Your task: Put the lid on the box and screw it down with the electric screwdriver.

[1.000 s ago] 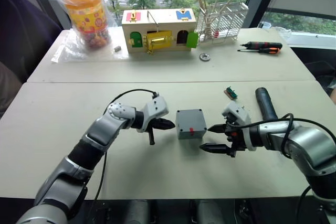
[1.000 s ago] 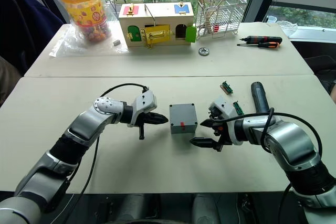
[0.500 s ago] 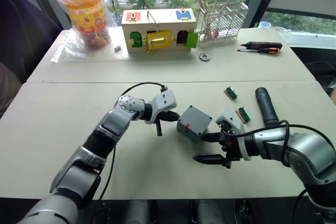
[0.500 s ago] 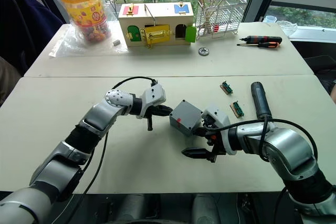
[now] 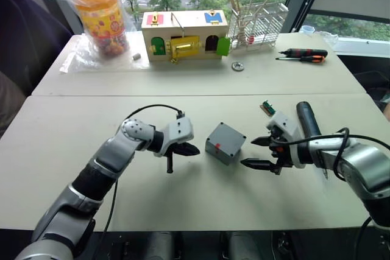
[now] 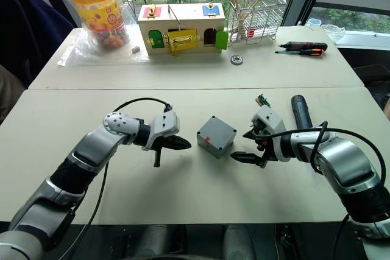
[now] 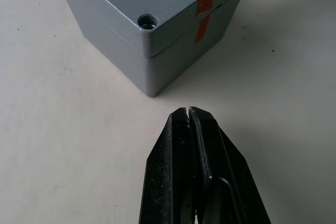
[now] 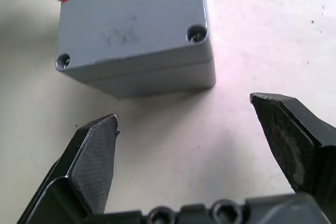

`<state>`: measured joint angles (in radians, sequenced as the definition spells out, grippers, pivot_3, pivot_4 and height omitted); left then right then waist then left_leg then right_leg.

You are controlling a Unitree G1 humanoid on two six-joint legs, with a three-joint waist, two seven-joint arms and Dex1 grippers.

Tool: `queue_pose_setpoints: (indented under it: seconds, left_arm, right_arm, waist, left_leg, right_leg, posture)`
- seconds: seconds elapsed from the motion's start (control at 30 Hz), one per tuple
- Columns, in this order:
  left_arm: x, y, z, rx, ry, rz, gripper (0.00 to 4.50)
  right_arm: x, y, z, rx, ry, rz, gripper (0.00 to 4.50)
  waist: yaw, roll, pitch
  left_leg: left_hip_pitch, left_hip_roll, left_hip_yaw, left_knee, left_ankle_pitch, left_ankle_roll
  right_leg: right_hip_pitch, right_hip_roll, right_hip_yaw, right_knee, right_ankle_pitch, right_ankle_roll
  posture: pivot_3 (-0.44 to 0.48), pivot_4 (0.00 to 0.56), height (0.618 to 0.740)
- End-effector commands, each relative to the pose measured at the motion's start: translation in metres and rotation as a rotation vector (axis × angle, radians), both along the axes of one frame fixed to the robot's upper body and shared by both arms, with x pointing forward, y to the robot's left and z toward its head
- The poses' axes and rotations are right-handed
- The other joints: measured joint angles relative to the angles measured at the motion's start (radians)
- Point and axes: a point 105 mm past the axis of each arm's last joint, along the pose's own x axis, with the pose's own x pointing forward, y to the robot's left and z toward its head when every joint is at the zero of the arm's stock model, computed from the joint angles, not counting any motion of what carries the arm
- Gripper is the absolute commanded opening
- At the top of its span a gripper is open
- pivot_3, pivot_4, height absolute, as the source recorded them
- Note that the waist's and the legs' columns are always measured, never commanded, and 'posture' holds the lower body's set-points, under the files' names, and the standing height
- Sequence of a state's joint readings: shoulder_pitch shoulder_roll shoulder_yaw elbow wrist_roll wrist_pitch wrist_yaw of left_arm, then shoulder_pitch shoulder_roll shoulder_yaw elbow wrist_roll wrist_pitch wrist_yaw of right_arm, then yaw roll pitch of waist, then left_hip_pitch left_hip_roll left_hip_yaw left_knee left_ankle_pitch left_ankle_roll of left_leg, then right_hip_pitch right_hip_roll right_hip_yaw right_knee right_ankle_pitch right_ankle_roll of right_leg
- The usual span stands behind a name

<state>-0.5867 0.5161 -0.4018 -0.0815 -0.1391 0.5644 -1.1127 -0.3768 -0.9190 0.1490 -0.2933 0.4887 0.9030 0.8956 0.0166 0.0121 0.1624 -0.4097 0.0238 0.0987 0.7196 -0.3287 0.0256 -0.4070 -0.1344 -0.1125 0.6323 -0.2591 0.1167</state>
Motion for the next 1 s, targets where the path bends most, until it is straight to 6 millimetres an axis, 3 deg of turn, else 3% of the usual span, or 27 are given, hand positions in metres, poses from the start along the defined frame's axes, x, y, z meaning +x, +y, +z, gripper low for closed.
queue_pose_setpoints:
  seconds: [0.03, 0.2, 0.53, 0.77, 0.87, 1.0]
  left_arm:
    - [-0.001, -0.013, 0.005, -0.024, -0.029, -0.009, 0.0]
    - [0.003, -0.022, 0.005, -0.044, -0.045, 0.007, 0.0]
    - [0.023, -0.017, 0.01, -0.043, -0.099, 0.065, 0.0]
    - [0.025, -0.018, 0.011, -0.05, -0.105, 0.067, 0.0]
    - [0.023, -0.018, 0.011, -0.048, -0.099, 0.06, 0.0]
    - [0.021, -0.008, 0.014, -0.039, -0.101, 0.065, 0.0]
  right_arm:
    - [0.002, 0.01, 0.004, 0.007, -0.039, 0.086, 4.32]
    - [-0.004, 0.021, 0.003, 0.02, -0.018, 0.165, 4.32]
    - [-0.022, 0.028, 0.006, 0.043, 0.028, 0.189, 4.32]
    - [-0.027, 0.03, 0.005, 0.046, 0.037, 0.175, 4.32]
    - [-0.025, 0.025, 0.004, 0.034, 0.028, 0.146, 4.32]
    - [-0.016, -0.008, 0.021, 0.027, -0.017, 0.0, 4.32]
  waist:
    - [-0.002, 0.0, 0.0]
    - [-0.003, 0.0, 0.0]
    - [-0.001, 0.0, 0.0]
    - [-0.002, 0.0, 0.0]
    - [-0.002, 0.0, 0.0]
    - [-0.001, 0.0, 0.0]
  left_leg:
    - [0.0, 0.0, 0.0, 0.0, 0.0, 0.0]
    - [0.0, 0.0, 0.0, 0.0, 0.0, 0.0]
    - [0.0, 0.0, 0.0, 0.0, 0.0, 0.0]
    - [0.0, 0.0, 0.0, 0.0, 0.0, 0.0]
    - [0.0, 0.0, 0.0, 0.0, 0.0, 0.0]
    - [0.0, 0.0, 0.0, 0.0, 0.0, 0.0]
  right_leg:
    - [0.0, 0.0, 0.0, 0.0, 0.0, 0.0]
    - [0.0, 0.0, 0.0, 0.0, 0.0, 0.0]
    - [0.0, 0.0, 0.0, 0.0, 0.0, 0.0]
    - [0.0, 0.0, 0.0, 0.0, 0.0, 0.0]
    - [0.0, 0.0, 0.0, 0.0, 0.0, 0.0]
    - [0.0, 0.0, 0.0, 0.0, 0.0, 0.0]
  posture:
    - [0.0, 0.15, 0.708]
    - [0.0, 0.15, 0.708]
    - [0.0, 0.15, 0.708]
    - [0.0, 0.15, 0.708]
    - [0.0, 0.15, 0.708]
    - [0.0, 0.15, 0.708]
